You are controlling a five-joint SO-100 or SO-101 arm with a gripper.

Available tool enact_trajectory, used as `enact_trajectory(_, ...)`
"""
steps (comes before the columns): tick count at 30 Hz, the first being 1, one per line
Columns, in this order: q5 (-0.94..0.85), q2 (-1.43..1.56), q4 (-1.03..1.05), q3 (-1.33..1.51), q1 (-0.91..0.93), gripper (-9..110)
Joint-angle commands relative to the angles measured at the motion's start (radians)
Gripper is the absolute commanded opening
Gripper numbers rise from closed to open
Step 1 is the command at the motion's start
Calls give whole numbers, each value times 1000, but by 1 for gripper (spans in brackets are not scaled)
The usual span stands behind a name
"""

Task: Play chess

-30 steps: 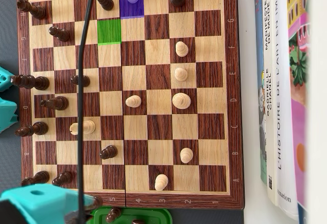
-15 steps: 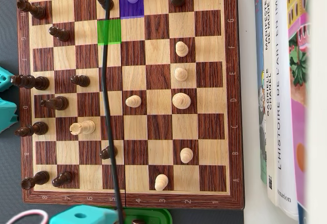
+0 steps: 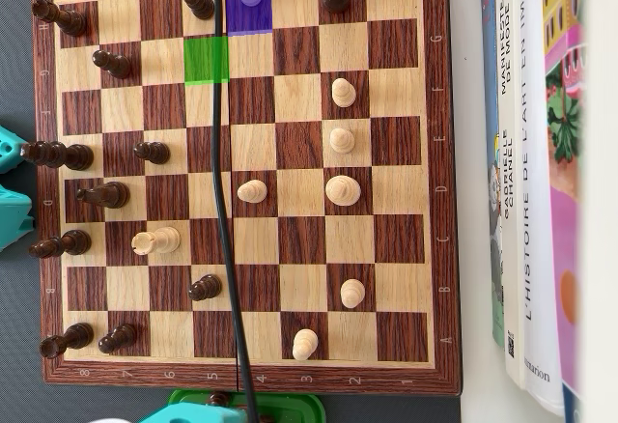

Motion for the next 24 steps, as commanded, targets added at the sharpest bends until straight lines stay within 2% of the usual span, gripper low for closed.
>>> enact_trajectory(1,-3,11,-3,-51,8,11)
enact_trajectory(5,-3,15,-2,-46,0,14)
enact_trajectory(12,-2,43,-2,-46,-48,13)
enact_trajectory(24,92,469,11,199,-221,13)
